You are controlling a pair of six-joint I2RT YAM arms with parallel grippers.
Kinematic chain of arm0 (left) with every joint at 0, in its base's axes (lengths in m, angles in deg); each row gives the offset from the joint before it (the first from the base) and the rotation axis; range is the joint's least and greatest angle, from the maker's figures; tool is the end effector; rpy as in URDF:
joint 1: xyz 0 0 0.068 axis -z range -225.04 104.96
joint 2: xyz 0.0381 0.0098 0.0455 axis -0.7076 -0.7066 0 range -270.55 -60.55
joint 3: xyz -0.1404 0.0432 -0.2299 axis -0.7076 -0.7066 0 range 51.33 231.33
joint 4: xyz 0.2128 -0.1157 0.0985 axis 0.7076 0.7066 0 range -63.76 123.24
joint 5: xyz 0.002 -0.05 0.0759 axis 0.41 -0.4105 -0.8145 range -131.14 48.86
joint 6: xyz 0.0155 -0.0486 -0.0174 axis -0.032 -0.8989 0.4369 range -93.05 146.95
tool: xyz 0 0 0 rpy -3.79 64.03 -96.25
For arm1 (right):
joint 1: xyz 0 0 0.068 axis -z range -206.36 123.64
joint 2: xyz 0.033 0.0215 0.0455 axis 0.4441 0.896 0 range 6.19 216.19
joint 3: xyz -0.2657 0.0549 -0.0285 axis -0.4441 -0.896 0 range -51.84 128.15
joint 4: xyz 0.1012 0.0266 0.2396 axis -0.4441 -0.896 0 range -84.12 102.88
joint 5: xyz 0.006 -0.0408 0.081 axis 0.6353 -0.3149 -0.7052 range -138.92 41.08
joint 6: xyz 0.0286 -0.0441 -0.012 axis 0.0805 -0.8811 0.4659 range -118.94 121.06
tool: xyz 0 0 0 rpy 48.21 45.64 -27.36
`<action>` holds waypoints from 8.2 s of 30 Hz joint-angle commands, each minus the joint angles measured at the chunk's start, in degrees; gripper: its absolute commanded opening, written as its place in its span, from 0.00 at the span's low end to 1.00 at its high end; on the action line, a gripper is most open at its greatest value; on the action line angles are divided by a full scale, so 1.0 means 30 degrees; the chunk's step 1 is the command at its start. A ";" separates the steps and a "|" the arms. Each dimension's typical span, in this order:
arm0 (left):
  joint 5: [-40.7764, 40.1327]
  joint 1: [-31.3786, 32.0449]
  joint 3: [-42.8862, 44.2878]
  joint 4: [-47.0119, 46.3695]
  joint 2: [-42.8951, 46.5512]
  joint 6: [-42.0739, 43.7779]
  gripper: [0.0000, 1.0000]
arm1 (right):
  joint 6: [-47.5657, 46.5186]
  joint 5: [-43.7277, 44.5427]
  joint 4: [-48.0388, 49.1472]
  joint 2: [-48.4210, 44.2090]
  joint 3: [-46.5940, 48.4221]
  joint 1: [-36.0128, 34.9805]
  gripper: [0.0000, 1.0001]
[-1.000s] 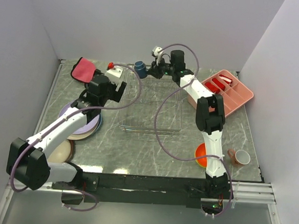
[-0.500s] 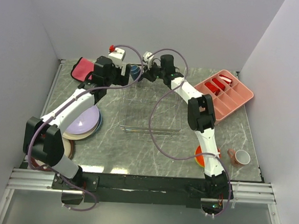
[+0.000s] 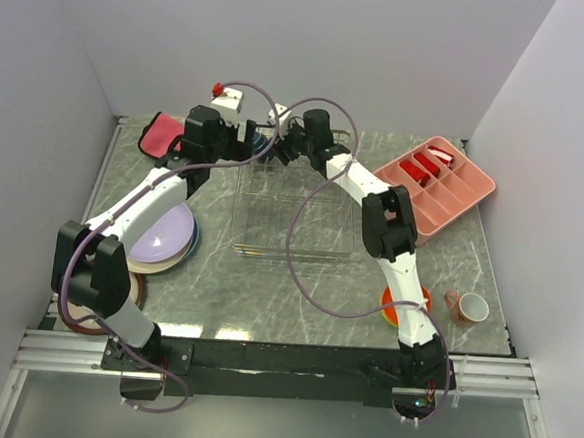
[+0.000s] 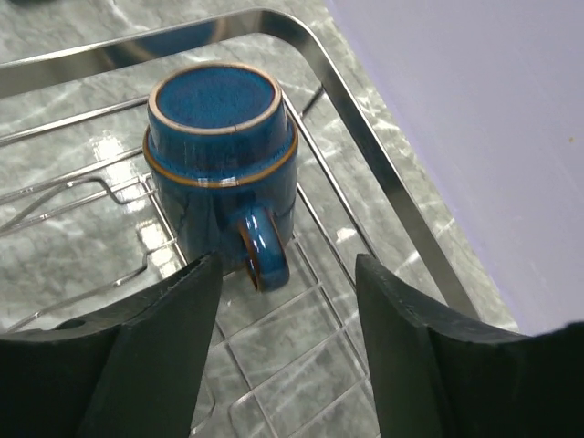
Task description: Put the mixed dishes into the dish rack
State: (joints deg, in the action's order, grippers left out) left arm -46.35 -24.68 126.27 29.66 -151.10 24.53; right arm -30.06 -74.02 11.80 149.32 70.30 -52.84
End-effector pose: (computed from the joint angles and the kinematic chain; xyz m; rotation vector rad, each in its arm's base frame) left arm 0.3556 -0.1285 0.3337 0.2359 1.8910 -0.1831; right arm 0.5123 0.2720 0.2002 -1.1739 1.5393 0.3736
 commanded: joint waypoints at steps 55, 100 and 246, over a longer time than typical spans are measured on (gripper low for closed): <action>0.4612 -0.0371 0.7102 -0.2633 -1.0397 -0.1772 0.01 | 0.6123 0.5614 -0.6143 -2.0873 -1.3263 0.4841 0.56; 0.2997 -0.1484 0.6545 -0.2634 -0.9369 -0.1392 0.01 | 0.5685 0.5349 -0.6406 -2.0288 -1.4349 0.5486 0.61; 2.0309 -0.1424 -0.0605 -0.5761 -0.0782 -0.7423 0.95 | 1.5438 -1.6383 -1.1962 -1.5336 -0.3843 0.6835 0.00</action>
State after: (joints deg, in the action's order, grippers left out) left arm 9.14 -27.30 123.69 22.10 -154.86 7.77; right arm -8.44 -106.61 -45.18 100.80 62.39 -31.42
